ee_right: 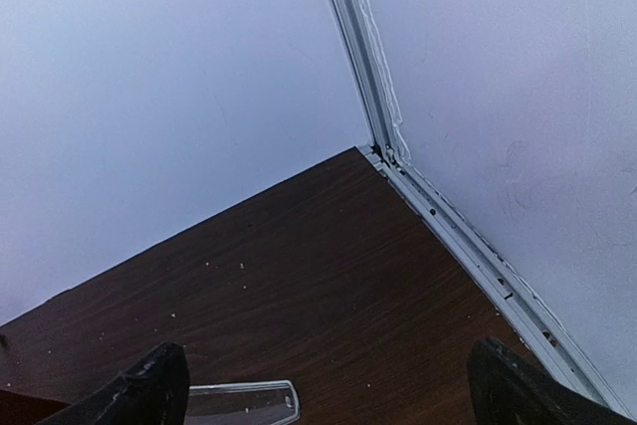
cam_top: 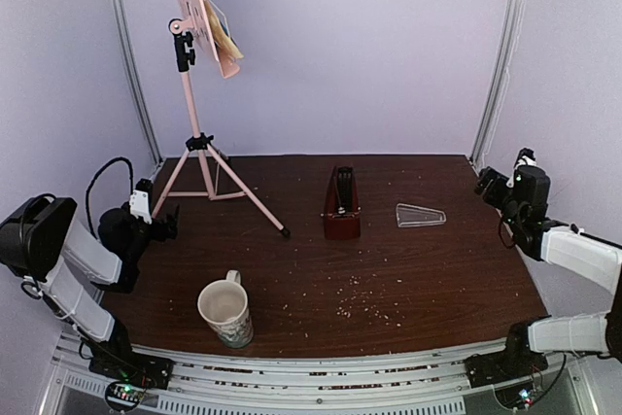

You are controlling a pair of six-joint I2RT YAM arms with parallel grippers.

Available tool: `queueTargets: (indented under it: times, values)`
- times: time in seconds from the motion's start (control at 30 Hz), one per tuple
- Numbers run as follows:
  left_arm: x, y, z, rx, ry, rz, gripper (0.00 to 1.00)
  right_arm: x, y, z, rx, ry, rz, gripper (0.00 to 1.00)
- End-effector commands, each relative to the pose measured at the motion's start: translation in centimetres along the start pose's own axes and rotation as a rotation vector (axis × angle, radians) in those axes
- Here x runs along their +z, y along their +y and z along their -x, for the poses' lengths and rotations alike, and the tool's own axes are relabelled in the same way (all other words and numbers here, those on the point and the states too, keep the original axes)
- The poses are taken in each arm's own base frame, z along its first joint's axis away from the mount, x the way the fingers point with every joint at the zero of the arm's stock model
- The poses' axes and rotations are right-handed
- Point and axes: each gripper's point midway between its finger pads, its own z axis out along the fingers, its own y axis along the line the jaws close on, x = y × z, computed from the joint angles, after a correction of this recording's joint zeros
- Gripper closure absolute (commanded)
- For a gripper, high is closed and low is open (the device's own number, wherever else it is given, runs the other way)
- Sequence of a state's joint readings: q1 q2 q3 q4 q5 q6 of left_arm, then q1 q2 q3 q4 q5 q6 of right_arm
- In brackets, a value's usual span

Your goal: Pack up the instrument practice props

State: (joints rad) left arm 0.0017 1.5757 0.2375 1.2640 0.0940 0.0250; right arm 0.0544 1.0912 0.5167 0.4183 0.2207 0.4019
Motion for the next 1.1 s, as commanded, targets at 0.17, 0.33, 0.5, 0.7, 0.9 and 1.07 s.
queueTargets:
  times: [0.17, 0.33, 0.5, 0.7, 0.9, 1.07]
  values:
    - [0.1, 0.2, 2.0, 0.02, -0.075, 0.002, 0.02, -2.1, 8.2, 1.4, 0.174, 0.134, 0.412, 0.0]
    - [0.0, 0.2, 2.1, 0.02, -0.077, 0.002, 0.02, -3.6, 13.3, 0.6, 0.027, 0.185, 0.348, 0.0]
    - [0.0, 0.2, 2.0, 0.02, -0.076, 0.001, 0.02, -3.5, 17.7, -3.4, -0.033, 0.32, 0.298, 0.08]
    - [0.0, 0.2, 2.0, 0.019, -0.076, 0.003, 0.02, -4.4, 24.7, -8.3, -0.175, 0.39, 0.325, 0.06]
    - [0.0, 0.2, 2.0, 0.019, -0.076, 0.001, 0.02, -4.6, 29.4, -10.5, -0.237, 0.397, 0.376, 0.0]
    - [0.0, 0.2, 2.1, 0.02, -0.078, 0.001, 0.02, -3.8, 31.7, -11.2, -0.257, 0.394, 0.4, 0.0]
